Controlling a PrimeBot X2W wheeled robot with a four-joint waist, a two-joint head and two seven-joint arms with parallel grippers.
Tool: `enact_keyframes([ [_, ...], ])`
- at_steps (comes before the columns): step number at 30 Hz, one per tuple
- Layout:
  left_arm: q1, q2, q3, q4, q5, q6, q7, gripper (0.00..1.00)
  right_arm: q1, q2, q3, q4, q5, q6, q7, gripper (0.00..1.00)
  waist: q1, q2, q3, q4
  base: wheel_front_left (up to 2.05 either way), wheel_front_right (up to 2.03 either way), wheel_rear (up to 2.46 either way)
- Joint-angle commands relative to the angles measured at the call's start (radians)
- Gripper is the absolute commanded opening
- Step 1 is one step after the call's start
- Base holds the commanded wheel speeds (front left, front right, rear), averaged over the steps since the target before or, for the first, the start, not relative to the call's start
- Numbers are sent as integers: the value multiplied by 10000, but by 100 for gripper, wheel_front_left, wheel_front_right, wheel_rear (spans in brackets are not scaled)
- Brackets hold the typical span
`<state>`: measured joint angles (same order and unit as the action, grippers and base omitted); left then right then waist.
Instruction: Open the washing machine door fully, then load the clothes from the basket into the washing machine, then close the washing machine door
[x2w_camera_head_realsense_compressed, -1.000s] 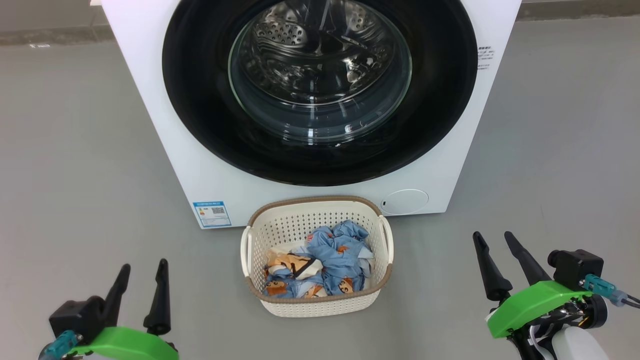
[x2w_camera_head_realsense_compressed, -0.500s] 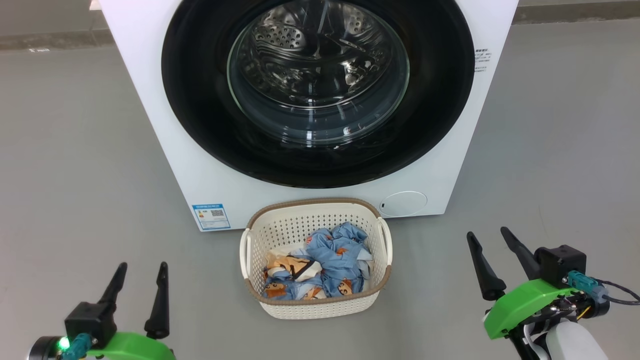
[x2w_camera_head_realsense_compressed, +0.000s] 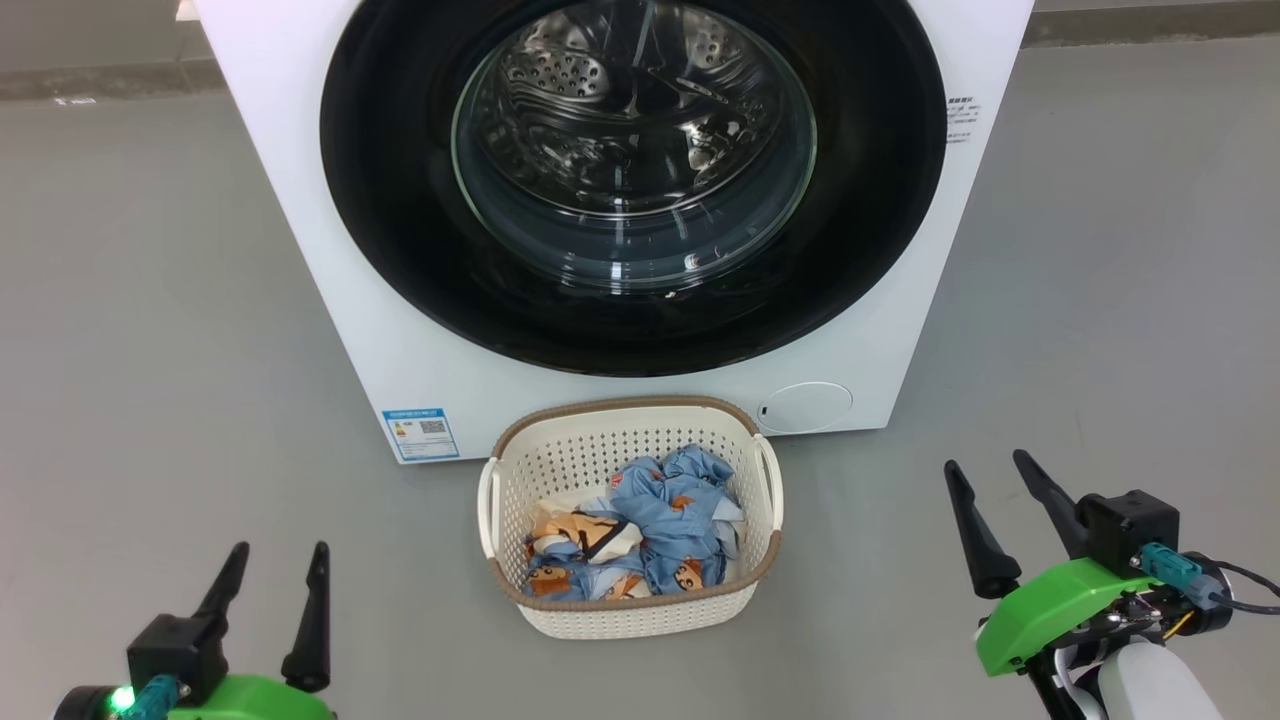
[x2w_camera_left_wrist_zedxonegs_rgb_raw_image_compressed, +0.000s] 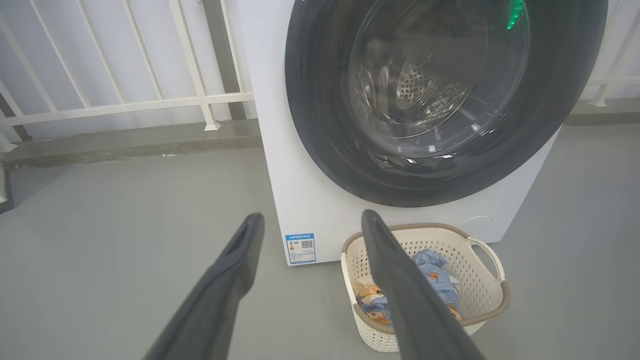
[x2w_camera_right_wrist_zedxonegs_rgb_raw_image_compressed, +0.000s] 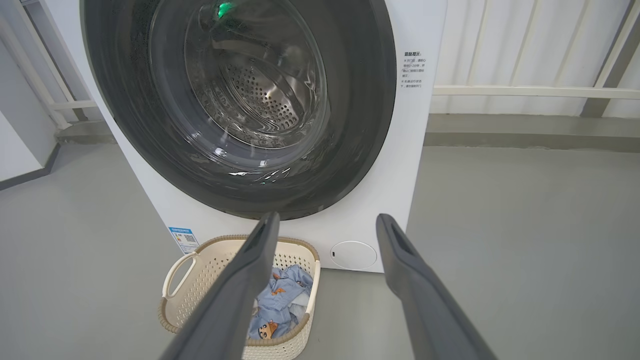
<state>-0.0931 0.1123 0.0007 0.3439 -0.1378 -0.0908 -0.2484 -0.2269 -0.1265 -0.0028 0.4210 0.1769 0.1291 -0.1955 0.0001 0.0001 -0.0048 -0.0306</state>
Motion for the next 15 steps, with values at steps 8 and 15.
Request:
enact_keyframes([
  [8,-599,139,516,46,-76,224,-134,100,-291,148,-217,-263,-430,16,-155,100,0,-1,-14,11,0,0,0],
  [15,-544,-17,639,-117,-280,256,-134,100,-281,241,-306,-257,-484,16,-163,100,0,-1,-30,8,0,0,0],
])
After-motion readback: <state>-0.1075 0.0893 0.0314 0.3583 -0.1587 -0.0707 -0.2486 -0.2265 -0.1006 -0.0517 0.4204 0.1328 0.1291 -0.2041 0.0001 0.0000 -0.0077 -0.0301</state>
